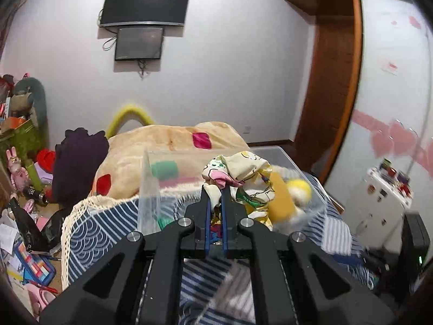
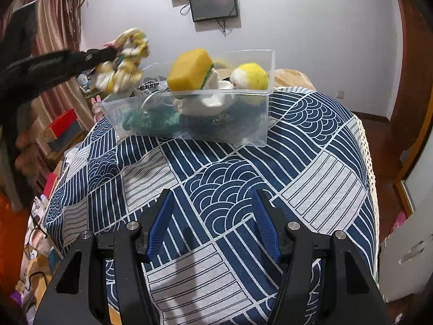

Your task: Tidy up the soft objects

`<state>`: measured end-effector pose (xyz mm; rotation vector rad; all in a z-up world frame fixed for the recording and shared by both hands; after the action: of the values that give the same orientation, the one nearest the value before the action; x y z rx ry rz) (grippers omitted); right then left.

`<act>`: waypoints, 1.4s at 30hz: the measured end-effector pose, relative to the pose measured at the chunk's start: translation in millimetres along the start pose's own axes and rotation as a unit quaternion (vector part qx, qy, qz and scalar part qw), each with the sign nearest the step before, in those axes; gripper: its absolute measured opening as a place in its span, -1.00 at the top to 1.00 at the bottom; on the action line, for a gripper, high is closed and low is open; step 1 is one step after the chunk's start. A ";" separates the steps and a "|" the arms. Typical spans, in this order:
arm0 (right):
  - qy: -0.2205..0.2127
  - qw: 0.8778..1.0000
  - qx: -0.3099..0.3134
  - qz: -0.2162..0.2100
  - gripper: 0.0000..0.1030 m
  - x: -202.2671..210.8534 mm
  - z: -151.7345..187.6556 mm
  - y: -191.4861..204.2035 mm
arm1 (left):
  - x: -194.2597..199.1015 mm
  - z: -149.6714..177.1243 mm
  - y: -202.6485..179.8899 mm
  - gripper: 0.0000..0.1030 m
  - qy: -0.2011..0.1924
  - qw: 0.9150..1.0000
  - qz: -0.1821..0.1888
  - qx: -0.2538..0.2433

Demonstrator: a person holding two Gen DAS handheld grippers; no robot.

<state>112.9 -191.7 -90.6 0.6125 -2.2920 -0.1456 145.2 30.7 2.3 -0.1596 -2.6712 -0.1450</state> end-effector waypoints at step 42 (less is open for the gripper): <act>-0.179 0.983 0.040 -0.012 -0.65 112.0 -28.1 61.5 | 130.5 38.9 -56.8 -0.92 -0.071 0.996 -0.033 -0.045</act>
<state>40.8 -188.2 18.4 0.7009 -2.6492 -0.1886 4.5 -8.9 22.1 -0.1139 -2.8152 -0.2863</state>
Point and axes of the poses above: each gripper's, at about its wrist camera, not at the fingertips, and x roughly against the way its jaws point, y to its left, z to its underside, the point moved 1 cm from there along -x, roughly the way its jaws point, and after that the axes turned 13 degrees about -x, right-handed, at the moved point
